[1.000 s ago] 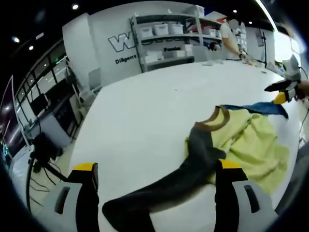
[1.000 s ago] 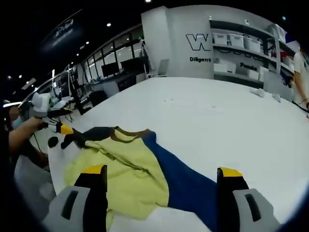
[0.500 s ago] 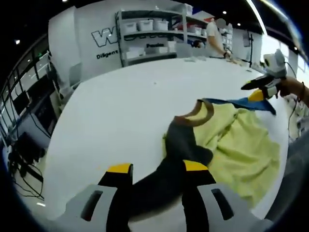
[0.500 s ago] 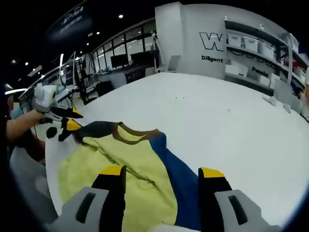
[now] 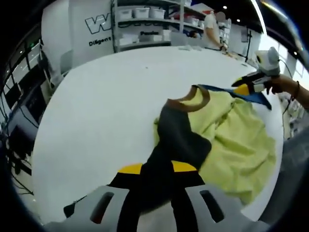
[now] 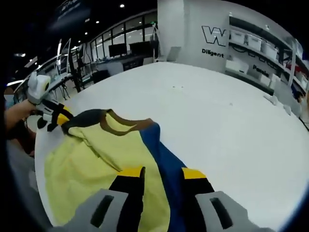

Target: Fold the garment on the visible template until the final outline fits inside the template.

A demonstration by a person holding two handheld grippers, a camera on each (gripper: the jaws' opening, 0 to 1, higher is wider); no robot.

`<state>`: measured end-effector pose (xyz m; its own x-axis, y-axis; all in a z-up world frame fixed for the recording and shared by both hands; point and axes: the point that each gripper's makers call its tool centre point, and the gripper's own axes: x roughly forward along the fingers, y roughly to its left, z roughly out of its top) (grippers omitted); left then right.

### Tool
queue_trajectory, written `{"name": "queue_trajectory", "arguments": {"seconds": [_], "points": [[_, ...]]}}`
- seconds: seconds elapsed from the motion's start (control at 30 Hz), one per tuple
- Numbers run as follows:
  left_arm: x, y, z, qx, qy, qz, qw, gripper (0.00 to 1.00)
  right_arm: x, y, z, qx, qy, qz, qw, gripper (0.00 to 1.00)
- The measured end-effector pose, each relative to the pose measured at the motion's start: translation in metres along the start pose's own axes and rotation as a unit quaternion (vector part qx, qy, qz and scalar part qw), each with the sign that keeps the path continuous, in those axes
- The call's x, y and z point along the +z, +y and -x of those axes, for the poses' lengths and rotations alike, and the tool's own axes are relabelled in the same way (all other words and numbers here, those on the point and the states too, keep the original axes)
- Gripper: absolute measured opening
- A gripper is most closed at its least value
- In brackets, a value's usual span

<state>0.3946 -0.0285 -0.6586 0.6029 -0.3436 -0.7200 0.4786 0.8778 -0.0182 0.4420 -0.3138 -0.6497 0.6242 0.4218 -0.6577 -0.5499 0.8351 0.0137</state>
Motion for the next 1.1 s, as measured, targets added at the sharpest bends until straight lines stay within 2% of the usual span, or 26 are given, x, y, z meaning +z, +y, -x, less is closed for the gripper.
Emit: {"name": "queue_trajectory", "arguments": {"seconds": [0.27,0.37,0.5,0.63,0.77,0.87,1.0,1.1], "points": [[-0.004,-0.003,-0.002,-0.004,0.001,0.004,1.0,0.13,-0.002,-0.007,-0.014,-0.018,0.011,0.028,0.9994,0.07],[-0.004,-0.003,-0.001,-0.003,-0.001,0.0,1.0,0.11,-0.002,-0.011,-0.014,-0.029,0.013,0.036,0.9988,0.07],[-0.002,-0.006,0.001,-0.004,-0.01,-0.018,0.9998,0.07,-0.001,-0.014,-0.014,-0.031,0.014,0.036,0.9988,0.01],[-0.001,-0.007,0.001,0.001,-0.012,-0.058,0.9982,0.06,-0.003,-0.011,-0.015,-0.025,0.017,0.041,0.9987,0.02],[0.0,-0.006,0.003,0.007,-0.015,-0.079,0.9967,0.04,-0.005,-0.008,-0.014,-0.021,0.017,0.047,0.9985,0.01],[0.002,-0.004,0.003,0.007,-0.02,-0.08,0.9966,0.03,-0.004,-0.005,-0.015,-0.017,0.015,0.053,0.9983,0.04],[0.001,-0.003,0.003,0.006,-0.02,-0.075,0.997,0.03,-0.007,-0.002,-0.02,-0.01,0.015,0.055,0.9983,0.02],[0.0,-0.002,0.002,0.005,-0.021,-0.062,0.9978,0.02,-0.01,-0.005,-0.022,-0.018,0.015,0.055,0.9982,0.0]]}}
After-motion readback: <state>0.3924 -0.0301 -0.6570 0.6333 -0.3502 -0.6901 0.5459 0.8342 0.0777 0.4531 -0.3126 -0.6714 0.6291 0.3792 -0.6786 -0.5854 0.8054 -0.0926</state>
